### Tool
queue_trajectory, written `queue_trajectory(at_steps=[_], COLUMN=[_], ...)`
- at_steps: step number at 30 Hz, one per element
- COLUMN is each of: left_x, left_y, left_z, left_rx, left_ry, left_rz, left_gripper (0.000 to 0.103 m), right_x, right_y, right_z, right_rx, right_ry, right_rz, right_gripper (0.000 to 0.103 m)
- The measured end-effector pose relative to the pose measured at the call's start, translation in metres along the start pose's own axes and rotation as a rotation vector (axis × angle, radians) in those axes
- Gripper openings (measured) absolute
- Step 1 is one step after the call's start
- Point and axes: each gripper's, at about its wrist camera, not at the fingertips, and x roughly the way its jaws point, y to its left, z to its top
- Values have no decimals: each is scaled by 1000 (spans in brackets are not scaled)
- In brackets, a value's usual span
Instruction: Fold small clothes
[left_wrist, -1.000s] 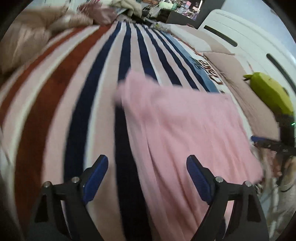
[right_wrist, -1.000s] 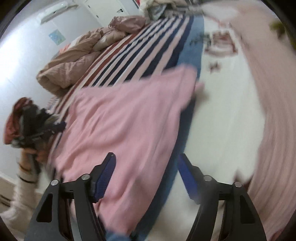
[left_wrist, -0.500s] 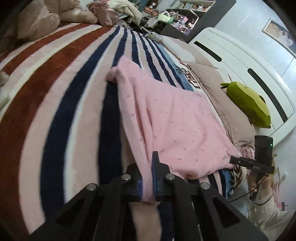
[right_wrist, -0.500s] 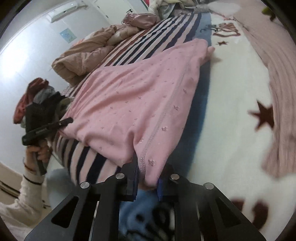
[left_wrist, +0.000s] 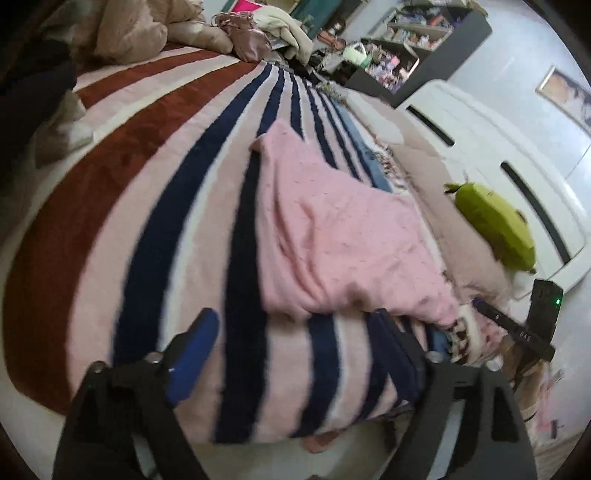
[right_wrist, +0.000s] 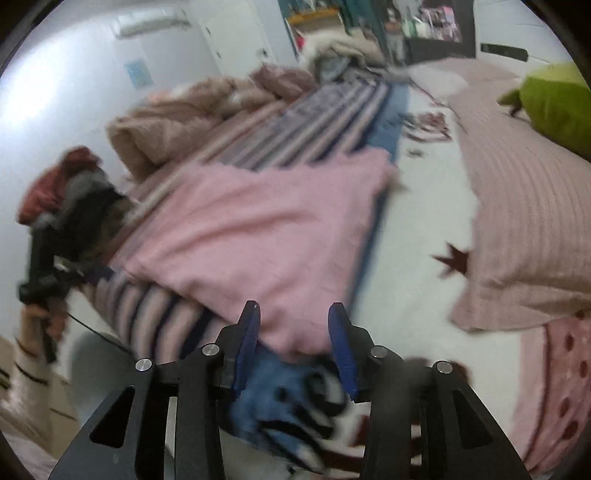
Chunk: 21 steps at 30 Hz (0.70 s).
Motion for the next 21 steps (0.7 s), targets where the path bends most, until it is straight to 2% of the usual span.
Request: queue_trajectory(at_steps=[2, 4, 7, 9, 11, 14, 18, 19, 21], left_x=[7, 17, 36, 48, 59, 65, 71, 73, 80], left_y=[-9, -19, -27, -26, -22, -14, -12, -12, -14], left_z=[-6, -10, -12, -10, -8, -3, 5, 7, 13], left_rx=[-15, -37, -88, -127, -185, -266, -287, -288, -277], left_ry=[9, 5, -12, -23, -52, -135, -248, -262, -259], left_rz=[-53, -111, -158, -141, -130, -127, -92, -87, -70], left_gripper=[83, 83, 83, 83, 83, 83, 83, 82, 71], right_x=[4, 12, 37, 57, 73, 91, 119, 124, 128], right_y=[16, 36, 62, 74, 85, 91, 84, 80, 75], right_z=[1, 1, 3, 4, 4, 4, 1, -1, -5], right_rx=[-19, -67, -80, -70, -68, -51, -2, 15, 25], right_ry=[-27, -64, -68, -63, -65, -58, 22, 43, 60], right_rz=[29, 28, 86, 123, 116, 102, 49, 47, 55], right_gripper=[21, 14, 11, 9, 9, 9, 8, 8, 5])
